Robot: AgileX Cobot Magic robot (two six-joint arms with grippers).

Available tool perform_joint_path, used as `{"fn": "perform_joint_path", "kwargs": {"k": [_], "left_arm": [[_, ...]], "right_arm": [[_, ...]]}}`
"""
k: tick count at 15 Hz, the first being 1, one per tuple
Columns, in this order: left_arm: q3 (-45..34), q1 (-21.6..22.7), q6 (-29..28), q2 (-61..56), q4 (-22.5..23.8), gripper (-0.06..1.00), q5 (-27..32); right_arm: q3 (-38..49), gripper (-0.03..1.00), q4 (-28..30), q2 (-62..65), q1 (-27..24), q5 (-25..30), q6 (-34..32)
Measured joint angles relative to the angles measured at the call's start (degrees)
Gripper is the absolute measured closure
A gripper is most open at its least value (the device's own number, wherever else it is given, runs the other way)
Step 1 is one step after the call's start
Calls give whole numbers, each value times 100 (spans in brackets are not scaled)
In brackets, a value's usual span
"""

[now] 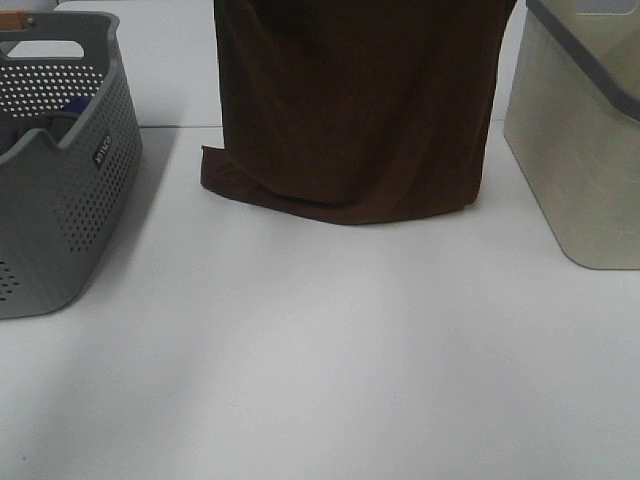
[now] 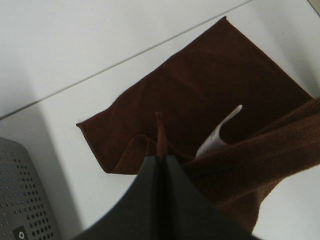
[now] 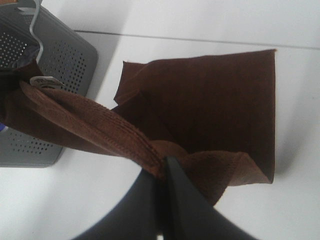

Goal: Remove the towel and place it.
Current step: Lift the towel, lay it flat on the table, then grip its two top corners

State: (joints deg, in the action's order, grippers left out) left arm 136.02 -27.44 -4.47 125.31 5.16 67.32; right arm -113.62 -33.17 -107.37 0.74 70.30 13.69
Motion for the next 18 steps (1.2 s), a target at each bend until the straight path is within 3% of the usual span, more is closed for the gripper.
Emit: {"fn": "perform_joint_path", "kwargs": {"k": [4,10,11,14,18], "left_arm": [[-584,-17,-63,-327,-516,94,115],[-3369,-659,-172,-1914,-796,94,97],[-3369,-659,-172,-1914,-796,94,97],[-5168,-1450,-590,-2911,-733,94,80],[-6257,-2160,-1346,-3673,-733,94,-17]], "right_arm": [[1427,97,338,837,0,-17,-6],[3902,97,619,2744,0,-23,57],[3902,97,619,2744,0,-23,57],[5964,97,579,4257,0,-34,17],[7179,97,510,5477,0,-34,-149]]}}
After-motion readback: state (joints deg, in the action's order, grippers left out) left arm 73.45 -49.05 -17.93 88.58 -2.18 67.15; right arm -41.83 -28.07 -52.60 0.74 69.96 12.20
